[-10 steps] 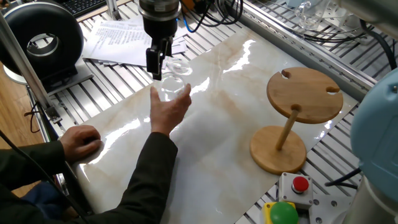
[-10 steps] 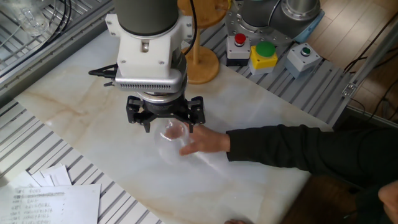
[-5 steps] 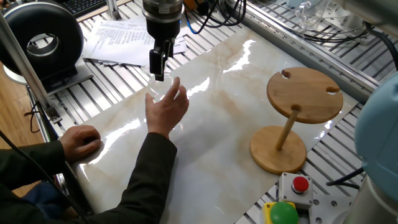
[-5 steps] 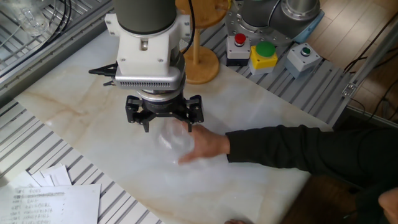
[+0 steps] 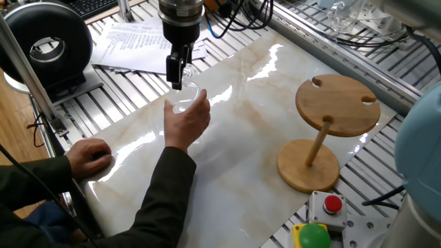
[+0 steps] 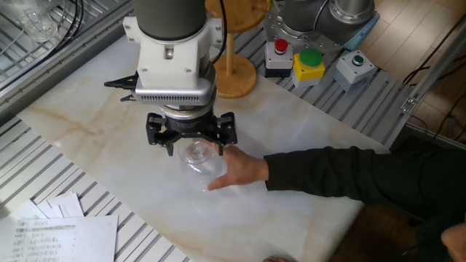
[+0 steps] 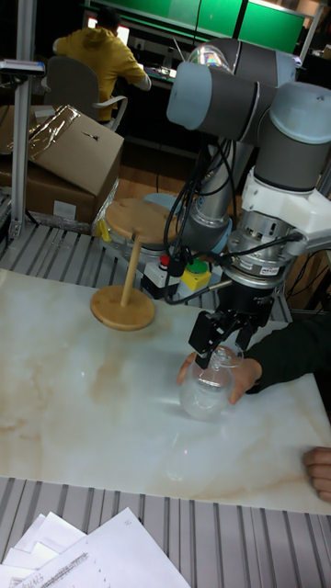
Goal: Put the glass cup onto the shelf
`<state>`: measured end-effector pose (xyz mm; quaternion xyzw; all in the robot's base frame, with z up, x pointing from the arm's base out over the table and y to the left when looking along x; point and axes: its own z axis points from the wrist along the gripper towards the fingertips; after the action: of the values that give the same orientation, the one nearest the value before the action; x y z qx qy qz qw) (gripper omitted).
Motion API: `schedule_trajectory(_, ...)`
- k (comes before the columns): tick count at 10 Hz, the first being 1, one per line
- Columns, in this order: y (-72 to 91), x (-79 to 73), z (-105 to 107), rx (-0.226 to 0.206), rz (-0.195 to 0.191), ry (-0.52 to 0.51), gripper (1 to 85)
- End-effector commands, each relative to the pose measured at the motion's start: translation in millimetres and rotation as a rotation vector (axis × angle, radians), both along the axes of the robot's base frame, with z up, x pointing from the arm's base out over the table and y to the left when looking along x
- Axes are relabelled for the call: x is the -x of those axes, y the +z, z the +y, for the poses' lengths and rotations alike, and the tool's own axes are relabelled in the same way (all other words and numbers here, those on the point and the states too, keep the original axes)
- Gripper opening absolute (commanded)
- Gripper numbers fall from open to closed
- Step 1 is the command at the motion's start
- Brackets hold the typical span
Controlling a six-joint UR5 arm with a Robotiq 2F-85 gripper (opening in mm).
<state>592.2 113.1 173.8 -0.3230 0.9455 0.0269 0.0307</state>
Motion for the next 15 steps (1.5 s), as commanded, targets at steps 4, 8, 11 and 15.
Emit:
schedule_trajectory(4,2.6,1.9,-4,0.029,0.026,-0.116,1.0)
schedule_trajectory(8,13.2,6.5,-1,0.005,0.06,-0.122,1.0)
schedule_trajectory(11,29.7,11.8,-13,0.038,0.071,-0.1,1.0)
schedule_trajectory(15,49.5,27.1,-39,0.062,0.068,-0.054,1.0)
